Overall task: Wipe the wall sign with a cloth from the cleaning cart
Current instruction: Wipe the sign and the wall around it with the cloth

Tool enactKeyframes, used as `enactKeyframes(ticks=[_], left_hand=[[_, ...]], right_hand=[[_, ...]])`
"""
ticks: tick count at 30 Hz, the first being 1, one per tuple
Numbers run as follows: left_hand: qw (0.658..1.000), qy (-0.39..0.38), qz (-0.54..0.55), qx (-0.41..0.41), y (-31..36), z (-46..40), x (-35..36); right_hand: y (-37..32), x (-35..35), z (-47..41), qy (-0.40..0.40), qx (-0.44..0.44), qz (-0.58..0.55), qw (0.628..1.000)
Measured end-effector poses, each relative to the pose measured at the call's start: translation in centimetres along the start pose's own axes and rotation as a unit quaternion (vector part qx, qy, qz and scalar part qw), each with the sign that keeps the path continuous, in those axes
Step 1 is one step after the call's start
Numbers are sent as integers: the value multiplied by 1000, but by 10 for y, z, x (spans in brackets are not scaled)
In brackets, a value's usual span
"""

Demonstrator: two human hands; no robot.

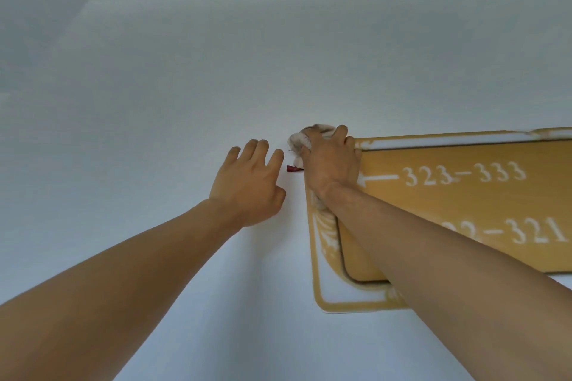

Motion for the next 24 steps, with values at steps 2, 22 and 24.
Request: enactKeyframes(ticks=[2,22,24], left_hand=[[1000,8,25,-11,-4,-9,8],[982,125,128,-63,-6,-14,56],[981,127,128,-66,-6,-12,56]], right_hand=[[-6,4,-8,10,2,8,1000],[-19,16,-39,-1,50,-24,998],[-20,15,-36,-3,58,-24,998]])
Point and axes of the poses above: each hand's wrist, its own z-axis away from the middle knuckle, its own x-axis out of the palm, y = z × x, the point moved 4 cm from there along -z, towards the middle knuckle, and after that the axes turned 9 degrees about x, right-handed, at the moved point
